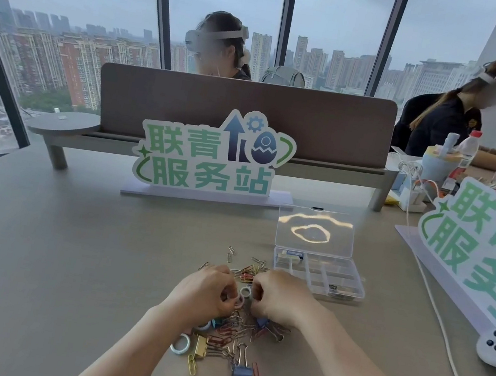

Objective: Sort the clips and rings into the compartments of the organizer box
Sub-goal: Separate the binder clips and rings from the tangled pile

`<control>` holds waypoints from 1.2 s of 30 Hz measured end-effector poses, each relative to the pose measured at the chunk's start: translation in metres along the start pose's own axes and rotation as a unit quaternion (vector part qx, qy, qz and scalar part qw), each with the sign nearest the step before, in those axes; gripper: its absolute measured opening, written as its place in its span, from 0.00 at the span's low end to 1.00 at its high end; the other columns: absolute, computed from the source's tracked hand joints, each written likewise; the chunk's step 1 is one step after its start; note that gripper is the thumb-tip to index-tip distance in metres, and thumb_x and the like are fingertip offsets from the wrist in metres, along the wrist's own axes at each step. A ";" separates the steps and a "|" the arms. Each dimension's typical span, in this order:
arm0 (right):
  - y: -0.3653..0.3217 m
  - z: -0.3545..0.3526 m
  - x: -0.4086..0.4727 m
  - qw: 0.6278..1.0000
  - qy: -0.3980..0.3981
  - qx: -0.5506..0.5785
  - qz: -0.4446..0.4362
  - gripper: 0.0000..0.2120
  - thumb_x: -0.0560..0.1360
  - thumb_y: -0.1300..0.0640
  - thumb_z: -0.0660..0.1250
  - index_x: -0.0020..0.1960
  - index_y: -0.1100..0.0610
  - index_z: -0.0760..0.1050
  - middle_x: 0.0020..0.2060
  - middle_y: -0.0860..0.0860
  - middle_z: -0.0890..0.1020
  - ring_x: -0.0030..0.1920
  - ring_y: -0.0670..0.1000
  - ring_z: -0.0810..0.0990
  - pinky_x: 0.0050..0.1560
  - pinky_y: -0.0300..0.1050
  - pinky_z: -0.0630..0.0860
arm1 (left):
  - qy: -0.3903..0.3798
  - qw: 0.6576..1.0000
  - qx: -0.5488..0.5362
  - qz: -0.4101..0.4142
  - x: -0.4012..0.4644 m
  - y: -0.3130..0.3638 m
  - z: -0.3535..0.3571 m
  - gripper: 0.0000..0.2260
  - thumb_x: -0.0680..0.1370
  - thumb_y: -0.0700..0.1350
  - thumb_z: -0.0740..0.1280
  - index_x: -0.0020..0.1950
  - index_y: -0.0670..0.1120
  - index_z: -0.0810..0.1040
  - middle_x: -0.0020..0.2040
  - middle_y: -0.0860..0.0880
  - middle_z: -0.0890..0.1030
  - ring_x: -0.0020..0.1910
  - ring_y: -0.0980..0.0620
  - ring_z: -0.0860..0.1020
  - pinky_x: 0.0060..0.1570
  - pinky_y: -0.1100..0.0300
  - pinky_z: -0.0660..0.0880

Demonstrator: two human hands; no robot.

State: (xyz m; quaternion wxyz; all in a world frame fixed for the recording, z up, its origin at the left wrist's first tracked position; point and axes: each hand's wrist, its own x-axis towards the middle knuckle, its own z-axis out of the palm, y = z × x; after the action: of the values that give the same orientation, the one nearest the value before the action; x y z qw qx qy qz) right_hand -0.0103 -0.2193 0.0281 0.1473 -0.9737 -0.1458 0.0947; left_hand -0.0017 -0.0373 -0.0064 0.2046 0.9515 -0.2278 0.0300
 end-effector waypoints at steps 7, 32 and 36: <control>0.002 0.001 -0.002 0.999 0.011 0.039 -0.010 0.05 0.68 0.52 0.68 0.43 0.51 0.76 0.41 0.48 0.81 0.43 0.51 0.79 0.43 0.46 0.75 | 0.010 1.000 0.013 -0.020 -0.004 0.000 -0.003 0.04 0.73 0.48 0.67 0.45 0.48 0.78 0.46 0.55 0.75 0.40 0.55 0.73 0.41 0.57 0.74; -0.009 0.004 0.017 0.996 0.015 -0.070 -0.049 0.03 0.72 0.54 0.64 0.40 0.48 0.71 0.46 0.51 0.82 0.48 0.55 0.79 0.44 0.46 0.73 | 0.024 0.999 0.013 -0.042 -0.010 0.003 -0.004 0.06 0.72 0.49 0.66 0.45 0.50 0.79 0.49 0.55 0.77 0.43 0.53 0.76 0.41 0.58 0.73; -0.013 0.001 0.021 0.993 0.003 -0.109 -0.048 0.05 0.72 0.57 0.63 0.44 0.55 0.77 0.44 0.54 0.82 0.47 0.58 0.80 0.46 0.49 0.78 | 0.017 0.999 0.009 -0.040 -0.011 0.003 -0.006 0.05 0.71 0.48 0.66 0.44 0.50 0.80 0.48 0.55 0.77 0.43 0.53 0.75 0.41 0.57 0.74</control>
State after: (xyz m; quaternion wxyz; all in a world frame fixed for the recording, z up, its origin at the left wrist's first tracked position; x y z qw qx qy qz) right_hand 0.0054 -0.2008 0.0282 0.0450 -0.9761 -0.2014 0.0678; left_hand -0.0129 -0.0329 -0.0010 0.2006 0.9610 -0.1860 0.0401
